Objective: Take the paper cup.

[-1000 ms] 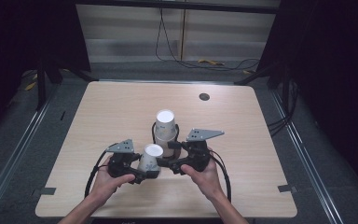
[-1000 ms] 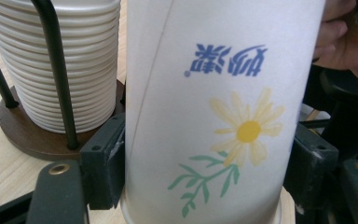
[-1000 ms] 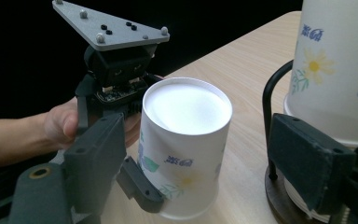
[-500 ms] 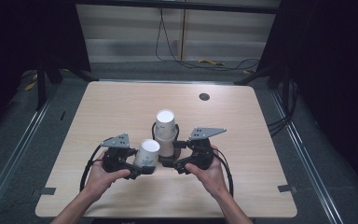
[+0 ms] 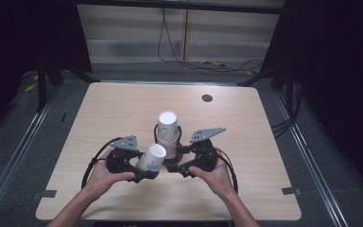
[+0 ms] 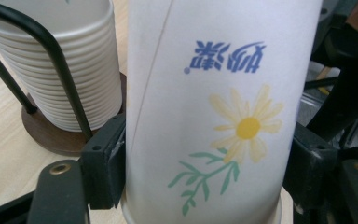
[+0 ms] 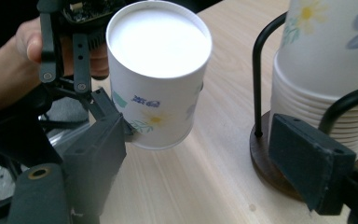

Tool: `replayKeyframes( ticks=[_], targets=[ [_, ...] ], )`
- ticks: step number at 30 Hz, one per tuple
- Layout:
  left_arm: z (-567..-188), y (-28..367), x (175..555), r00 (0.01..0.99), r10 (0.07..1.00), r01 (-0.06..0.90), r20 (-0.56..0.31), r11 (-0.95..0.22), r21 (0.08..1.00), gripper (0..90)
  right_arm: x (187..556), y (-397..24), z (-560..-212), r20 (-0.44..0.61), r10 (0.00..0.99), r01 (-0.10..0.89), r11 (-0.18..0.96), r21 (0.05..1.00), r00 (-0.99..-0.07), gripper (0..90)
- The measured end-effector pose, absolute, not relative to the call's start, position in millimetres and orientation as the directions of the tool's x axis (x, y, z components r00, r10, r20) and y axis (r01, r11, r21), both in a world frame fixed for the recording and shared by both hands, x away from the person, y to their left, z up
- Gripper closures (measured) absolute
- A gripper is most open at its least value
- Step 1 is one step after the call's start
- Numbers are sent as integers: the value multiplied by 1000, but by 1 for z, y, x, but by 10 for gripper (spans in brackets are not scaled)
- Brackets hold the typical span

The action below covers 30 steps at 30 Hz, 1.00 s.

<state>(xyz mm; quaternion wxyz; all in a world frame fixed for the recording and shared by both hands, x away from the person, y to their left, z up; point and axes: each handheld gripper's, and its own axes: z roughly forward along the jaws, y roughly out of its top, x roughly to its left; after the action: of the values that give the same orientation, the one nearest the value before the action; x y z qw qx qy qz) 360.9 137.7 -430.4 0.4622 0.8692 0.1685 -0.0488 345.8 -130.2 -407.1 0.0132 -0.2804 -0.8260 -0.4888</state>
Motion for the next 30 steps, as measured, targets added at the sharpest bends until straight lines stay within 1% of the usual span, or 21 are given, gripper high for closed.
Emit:
replayKeyframes(
  ticks=[2,4,10,11,12,19,22,24,27,30],
  targets=[
    [-432,137,361,940,244,334,-237,-533,777,275,346,-128,-408,299,435,475,383,792,-850,221],
    [-432,137,360,938,252,339,-237,-537,773,275,346,-125,-409,289,430,469,407,784,-855,220],
    [-434,137,362,940,261,333,-219,-571,750,275,347,-125,-411,293,426,476,428,769,-856,219],
    [-434,137,361,941,261,332,-217,-572,751,275,347,-125,-411,290,426,475,432,767,-857,210],
    [-435,136,361,942,257,329,-216,-577,748,278,347,-125,-411,274,446,476,444,759,-852,155],
    [-439,129,357,952,231,302,-200,-609,733,281,347,-122,-416,268,445,484,495,721,-855,155],
    [-442,124,355,957,229,285,-178,-634,719,281,346,-121,-417,265,444,485,512,709,-856,157],
    [-444,122,354,962,219,267,-160,-662,700,281,346,-121,-418,263,430,478,536,696,-864,191],
    [-445,120,353,965,225,257,-138,-677,690,282,347,-120,-420,270,421,481,555,679,-866,194],
    [-446,118,355,964,233,258,-131,-684,683,285,347,-119,-422,281,402,480,584,654,-871,221]
  ],
)
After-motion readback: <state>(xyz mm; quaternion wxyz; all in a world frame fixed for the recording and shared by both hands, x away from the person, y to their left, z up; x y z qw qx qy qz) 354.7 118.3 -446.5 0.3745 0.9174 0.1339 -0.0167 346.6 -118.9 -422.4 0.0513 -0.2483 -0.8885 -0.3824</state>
